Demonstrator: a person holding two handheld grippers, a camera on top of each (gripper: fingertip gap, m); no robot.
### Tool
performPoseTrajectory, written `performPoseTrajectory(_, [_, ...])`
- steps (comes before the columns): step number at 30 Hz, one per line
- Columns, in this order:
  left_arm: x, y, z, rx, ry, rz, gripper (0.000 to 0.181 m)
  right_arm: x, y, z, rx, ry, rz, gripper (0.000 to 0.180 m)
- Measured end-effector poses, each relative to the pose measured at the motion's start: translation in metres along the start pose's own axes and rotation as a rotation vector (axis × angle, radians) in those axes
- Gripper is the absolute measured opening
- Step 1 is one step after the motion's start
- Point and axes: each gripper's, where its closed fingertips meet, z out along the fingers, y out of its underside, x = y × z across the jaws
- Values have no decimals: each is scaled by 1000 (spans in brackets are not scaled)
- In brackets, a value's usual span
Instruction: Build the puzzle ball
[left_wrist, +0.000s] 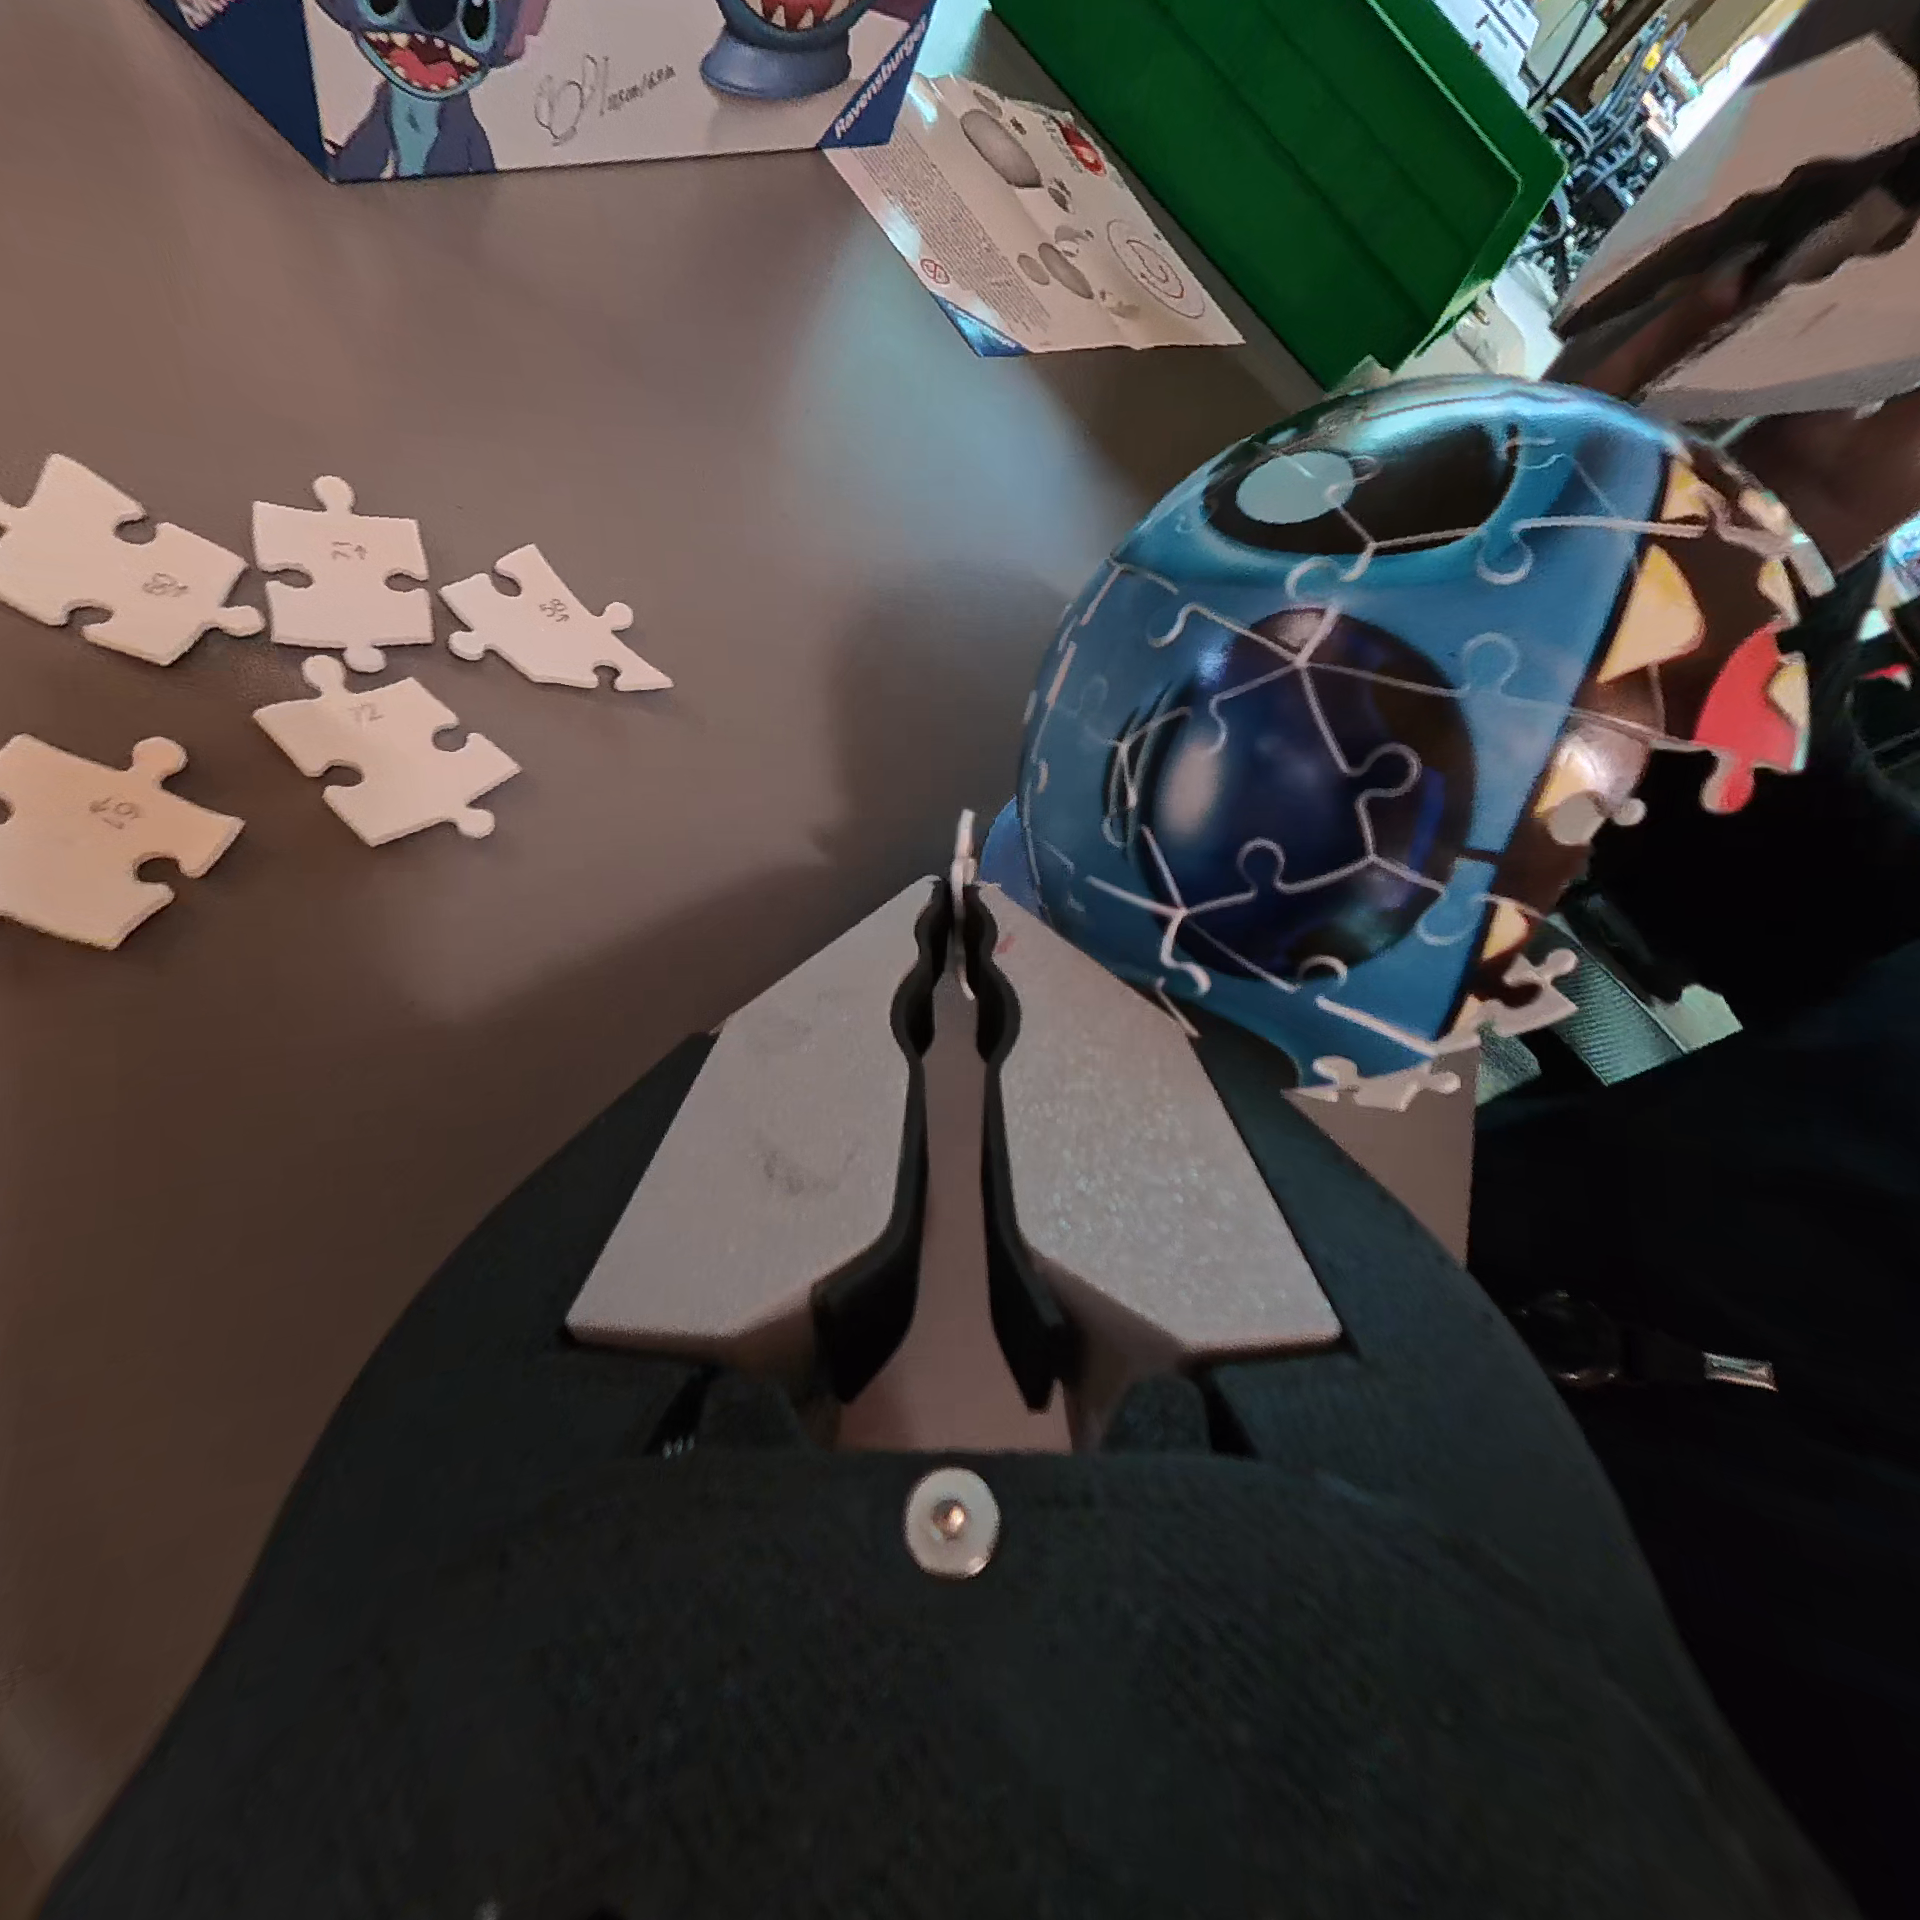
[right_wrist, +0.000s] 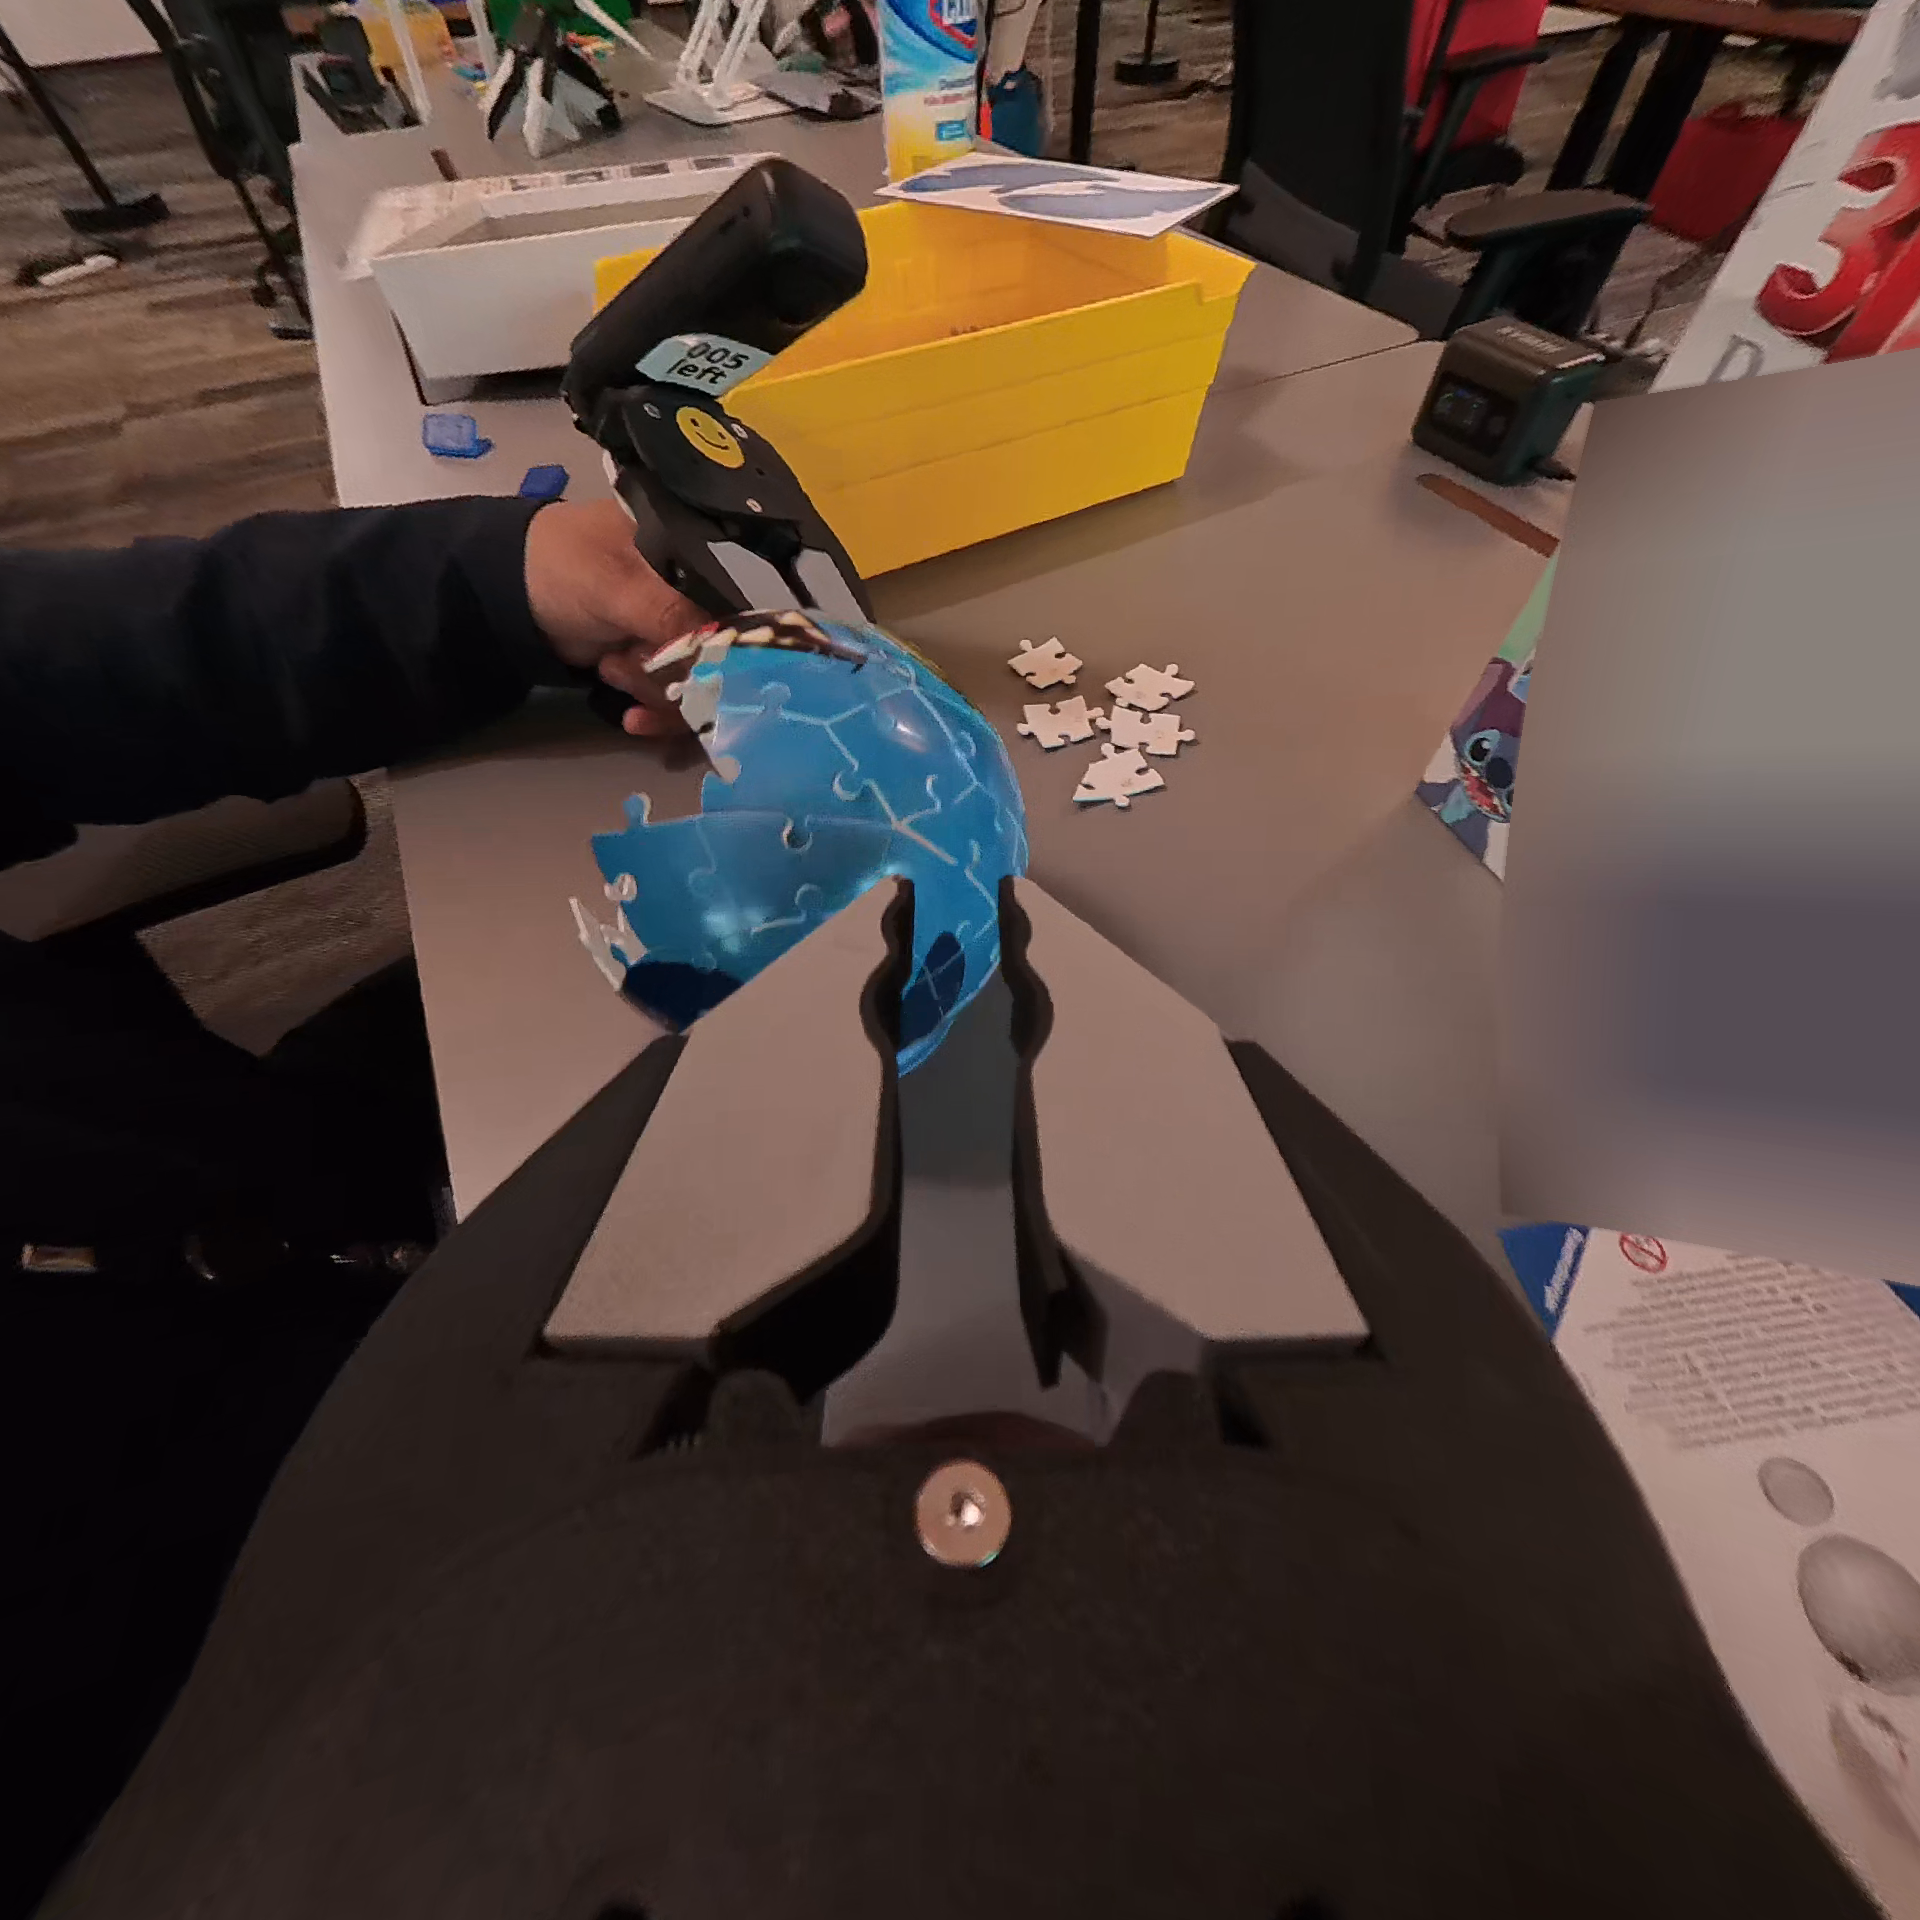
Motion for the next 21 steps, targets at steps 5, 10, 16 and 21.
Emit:
performPoseTrajectory(5, [1, 3, -22, 73, -50, -1, 0, 3, 22, -22, -26, 101, -8, 18])
performPoseTrajectory(10, [15, 2, -51, 182, -83, 27, 0, 23, 82, -33, -242, 167, 112, 23])
performPoseTrajectory(16, [47, 4, -71, 280, -21, 51, 0, 40, 124, -31, -381, 226, 135, 32])
performPoseTrajectory(21, [68, 4, -79, 326, 18, 72, 0, 52, 143, -26, -413, 250, 144, 36])
